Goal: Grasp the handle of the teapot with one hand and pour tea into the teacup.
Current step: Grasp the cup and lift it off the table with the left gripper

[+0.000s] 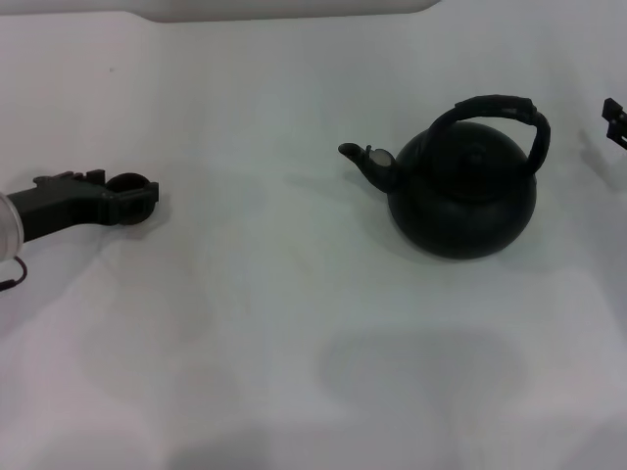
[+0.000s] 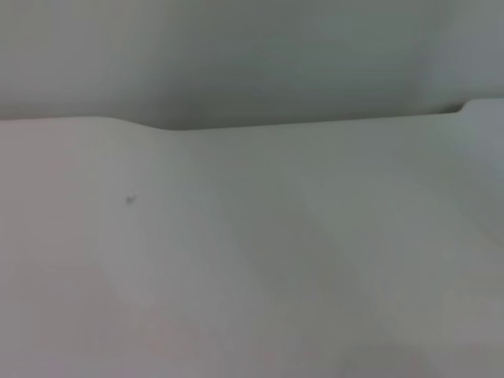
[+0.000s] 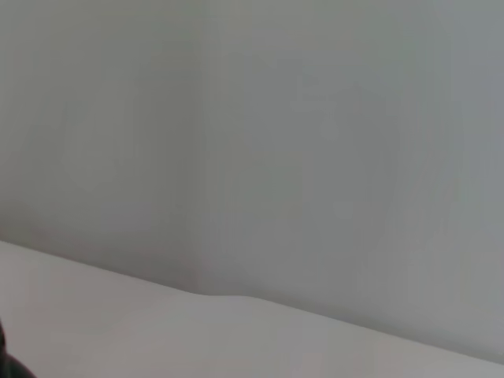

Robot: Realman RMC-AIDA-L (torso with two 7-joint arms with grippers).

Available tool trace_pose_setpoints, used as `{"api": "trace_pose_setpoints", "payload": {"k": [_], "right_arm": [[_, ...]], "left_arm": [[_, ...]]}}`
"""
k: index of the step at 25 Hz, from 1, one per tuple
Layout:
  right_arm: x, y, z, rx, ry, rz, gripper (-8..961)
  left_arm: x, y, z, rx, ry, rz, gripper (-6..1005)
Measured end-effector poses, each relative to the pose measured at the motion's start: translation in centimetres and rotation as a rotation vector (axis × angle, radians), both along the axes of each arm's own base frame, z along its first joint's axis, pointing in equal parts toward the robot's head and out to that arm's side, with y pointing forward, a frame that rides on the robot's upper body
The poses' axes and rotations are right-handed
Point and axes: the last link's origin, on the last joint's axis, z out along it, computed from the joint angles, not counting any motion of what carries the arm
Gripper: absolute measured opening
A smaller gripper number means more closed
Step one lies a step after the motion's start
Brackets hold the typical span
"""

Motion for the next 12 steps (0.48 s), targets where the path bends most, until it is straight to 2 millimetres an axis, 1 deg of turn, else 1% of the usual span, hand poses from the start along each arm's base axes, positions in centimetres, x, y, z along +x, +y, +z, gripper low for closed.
{"api": "trace_pose_setpoints", "payload": {"k": [12], "right_arm": [[0.0, 0.04, 0.0, 0.002, -0.008, 0.002, 798]], "left_arm": [[0.4, -0.06, -0.24, -0.045, 0.011, 0.0, 827]]}}
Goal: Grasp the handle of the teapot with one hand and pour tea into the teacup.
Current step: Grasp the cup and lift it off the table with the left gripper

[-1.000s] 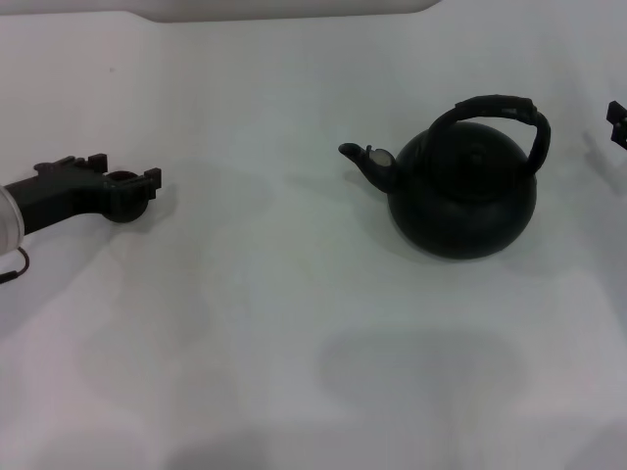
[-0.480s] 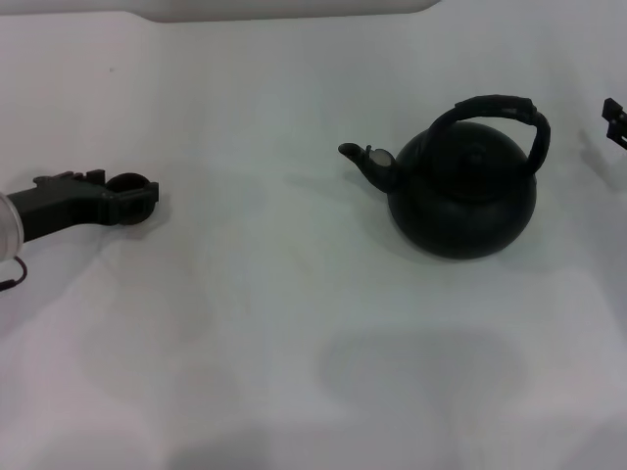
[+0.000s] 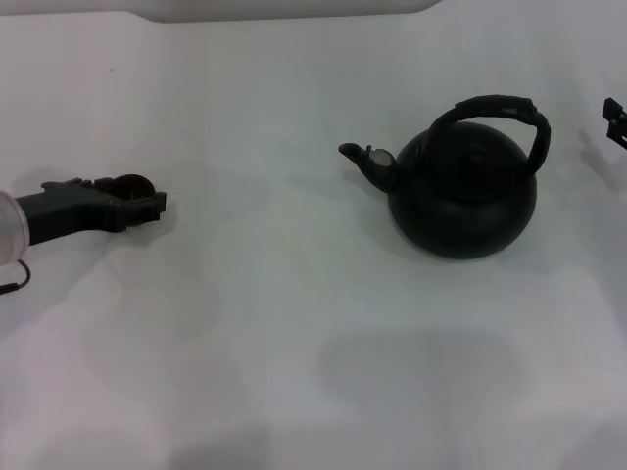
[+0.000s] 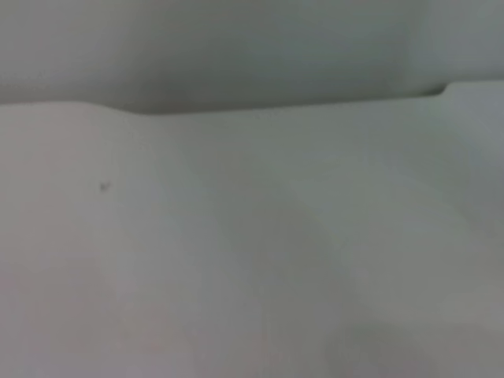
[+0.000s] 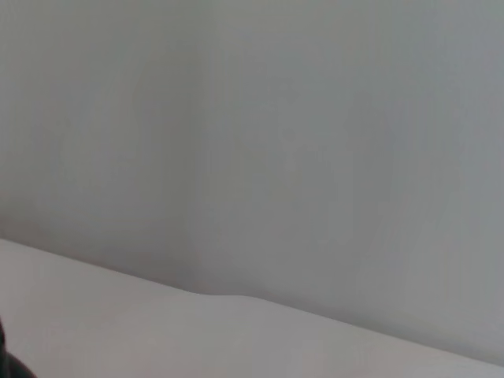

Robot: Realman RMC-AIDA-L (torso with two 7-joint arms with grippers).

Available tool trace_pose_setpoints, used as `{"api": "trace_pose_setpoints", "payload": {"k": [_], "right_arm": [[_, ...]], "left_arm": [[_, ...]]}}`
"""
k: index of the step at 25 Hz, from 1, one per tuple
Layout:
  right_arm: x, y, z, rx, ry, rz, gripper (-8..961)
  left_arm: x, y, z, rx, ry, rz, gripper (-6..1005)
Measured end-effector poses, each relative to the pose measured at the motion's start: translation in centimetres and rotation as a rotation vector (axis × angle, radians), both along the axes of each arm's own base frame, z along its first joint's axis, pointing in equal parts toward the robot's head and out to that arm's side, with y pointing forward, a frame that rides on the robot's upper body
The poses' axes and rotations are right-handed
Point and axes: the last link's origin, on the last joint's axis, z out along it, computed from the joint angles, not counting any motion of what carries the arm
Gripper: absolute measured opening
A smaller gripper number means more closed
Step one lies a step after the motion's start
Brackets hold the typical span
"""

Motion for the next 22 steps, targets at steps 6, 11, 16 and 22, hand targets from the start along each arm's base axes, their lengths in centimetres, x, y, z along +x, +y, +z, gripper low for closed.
{"api": "trace_pose_setpoints", "payload": {"k": [6, 11, 16, 22], "right_arm": [[-0.01, 0.14, 0.01, 0.003, 0.0, -0.003, 798], [0.05, 0.38, -0.37, -0.008, 0.003, -0.009, 799], [-0.01, 0.57, -0.44, -0.01, -0.007, -0.004, 799], [-0.09, 0.71, -0.35, -0.003, -0.002, -0.004, 799]], "left_arm": [[-0.06, 0.21, -0.04, -0.022, 0.027, 0.022, 826], [-0.06, 0.34, 0.06, -0.014, 0.032, 0.019, 826], [0.12, 0.51, 0.23, -0.009, 0.035, 0.011, 825], [0.24, 0.59, 0.32, -0.01, 0.041, -0.001, 745]]}}
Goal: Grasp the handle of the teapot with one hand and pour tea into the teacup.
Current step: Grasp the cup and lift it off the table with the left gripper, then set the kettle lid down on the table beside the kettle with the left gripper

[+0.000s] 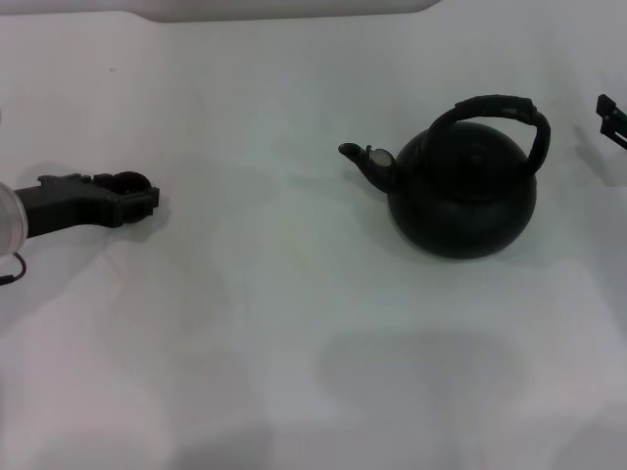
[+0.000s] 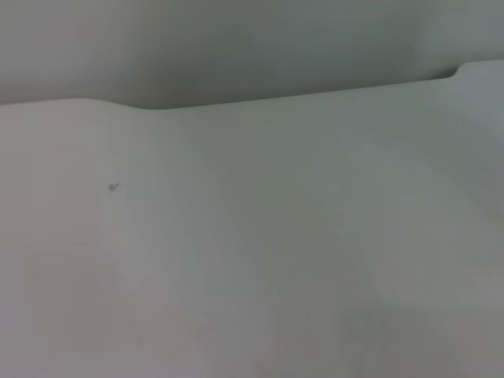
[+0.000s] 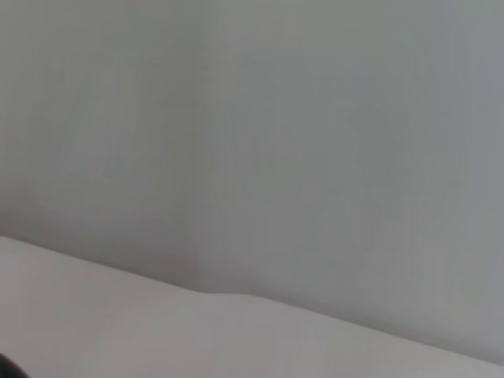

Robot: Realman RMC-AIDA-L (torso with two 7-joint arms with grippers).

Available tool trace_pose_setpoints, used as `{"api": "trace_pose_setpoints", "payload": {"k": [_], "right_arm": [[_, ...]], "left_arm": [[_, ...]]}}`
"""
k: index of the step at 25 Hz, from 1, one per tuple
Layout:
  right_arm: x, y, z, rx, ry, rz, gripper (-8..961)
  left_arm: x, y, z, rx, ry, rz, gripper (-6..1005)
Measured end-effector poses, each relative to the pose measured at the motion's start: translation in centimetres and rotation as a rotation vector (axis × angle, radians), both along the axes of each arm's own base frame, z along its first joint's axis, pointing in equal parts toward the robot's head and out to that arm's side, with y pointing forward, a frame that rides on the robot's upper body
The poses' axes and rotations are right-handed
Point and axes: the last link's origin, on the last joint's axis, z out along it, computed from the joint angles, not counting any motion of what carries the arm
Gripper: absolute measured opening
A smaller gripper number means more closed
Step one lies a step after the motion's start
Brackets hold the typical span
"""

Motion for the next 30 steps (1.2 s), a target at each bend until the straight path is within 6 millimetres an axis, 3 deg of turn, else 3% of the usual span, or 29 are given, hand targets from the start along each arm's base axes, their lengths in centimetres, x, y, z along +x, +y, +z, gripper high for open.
{"api": "trace_pose_setpoints", "payload": {"k": [12, 21, 30], "right_arm": [[0.0, 0.1, 0.1, 0.004, 0.004, 0.0, 799], [0.1, -0.1, 0.0, 0.002, 0.004, -0.006, 798], [0.0, 0.0, 0.0, 0.002, -0.001, 0.006, 798]], "left_arm": [[0.7, 0.3, 0.3, 0.004, 0.007, -0.035, 693], [3.2, 1.3, 1.9, -0.002, 0.033, -0.261, 694], [4.1, 2.2, 4.1, 0.026, -0.164, -0.51, 694]]}}
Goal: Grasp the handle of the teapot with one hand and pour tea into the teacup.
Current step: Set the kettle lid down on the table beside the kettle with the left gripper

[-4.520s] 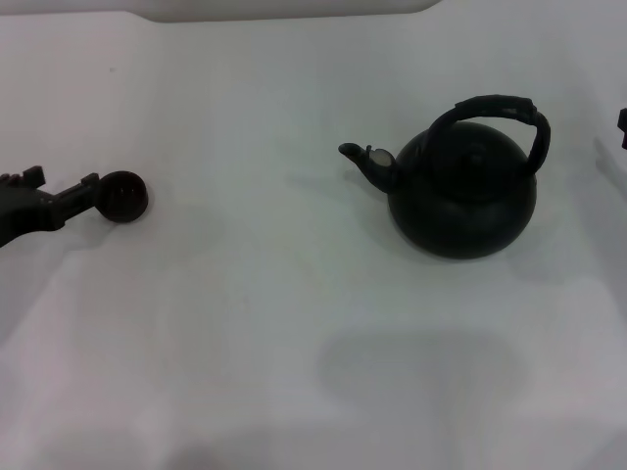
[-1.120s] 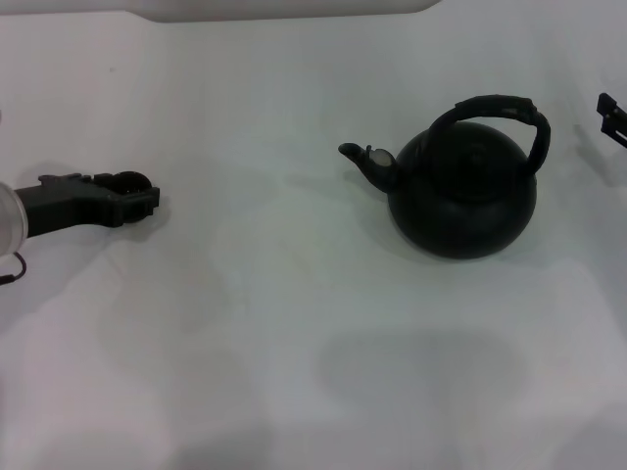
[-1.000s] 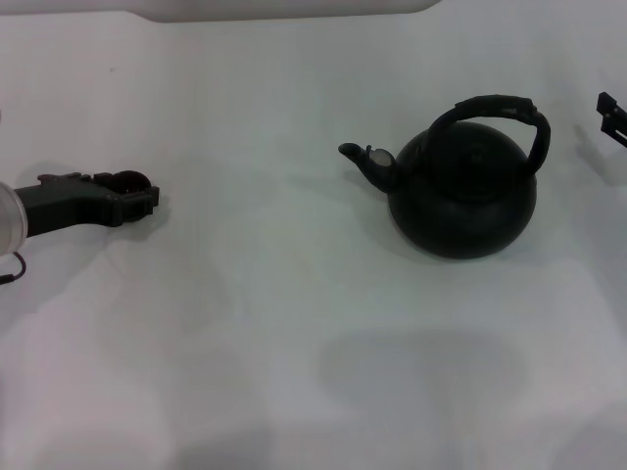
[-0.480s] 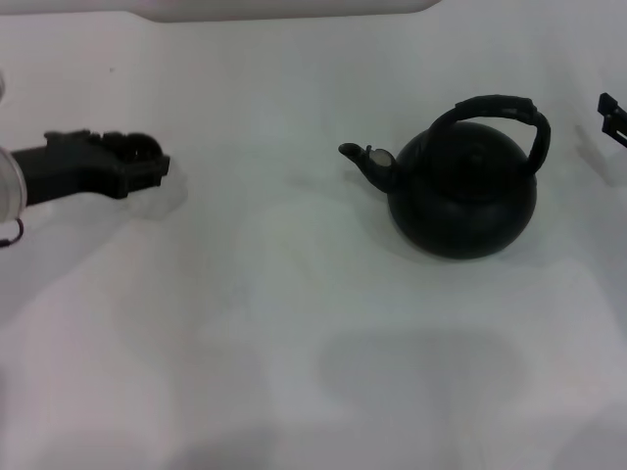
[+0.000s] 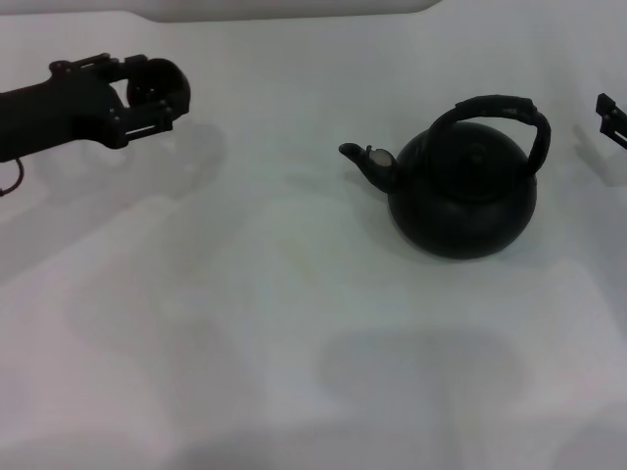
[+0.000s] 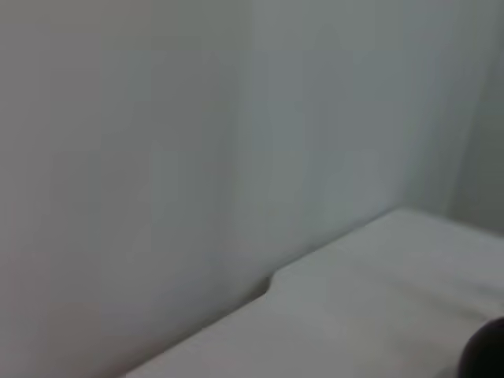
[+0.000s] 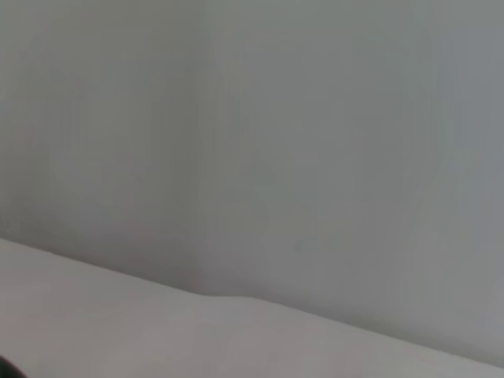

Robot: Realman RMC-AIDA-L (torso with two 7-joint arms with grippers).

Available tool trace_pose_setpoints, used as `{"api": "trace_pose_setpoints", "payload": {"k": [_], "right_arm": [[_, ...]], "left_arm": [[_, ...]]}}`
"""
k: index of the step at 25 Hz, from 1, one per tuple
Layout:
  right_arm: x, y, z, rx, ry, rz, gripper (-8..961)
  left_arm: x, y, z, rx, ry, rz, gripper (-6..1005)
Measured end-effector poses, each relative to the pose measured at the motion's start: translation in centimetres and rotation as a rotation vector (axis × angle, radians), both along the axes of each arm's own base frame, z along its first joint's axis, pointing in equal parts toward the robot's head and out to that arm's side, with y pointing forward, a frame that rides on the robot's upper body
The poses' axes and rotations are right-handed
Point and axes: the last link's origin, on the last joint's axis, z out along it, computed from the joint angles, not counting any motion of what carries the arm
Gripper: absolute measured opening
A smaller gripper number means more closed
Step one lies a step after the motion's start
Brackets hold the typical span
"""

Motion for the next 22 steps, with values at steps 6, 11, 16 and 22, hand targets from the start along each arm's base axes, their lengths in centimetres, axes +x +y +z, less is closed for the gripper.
{"api": "trace_pose_setpoints", "payload": {"k": [6, 11, 16, 22], "right_arm": [[-0.3, 0.1, 0.0, -0.003, -0.001, 0.014, 799], [-0.3, 0.1, -0.1, -0.004, -0.008, 0.016, 798], [-0.3, 0.1, -0.2, -0.003, -0.011, 0.024, 799], [-0.5, 0.1, -0.2, -0.005, -0.007, 0.034, 799]], "left_arm": [[0.5, 0.7, -1.1, -0.118, -0.016, -0.049, 693], [1.1, 0.5, -3.1, -0.269, 0.035, -0.086, 693], [1.2, 0.5, -4.2, -0.339, 0.067, -0.109, 693], [1.0, 0.7, -4.7, -0.344, 0.063, -0.09, 693]]}}
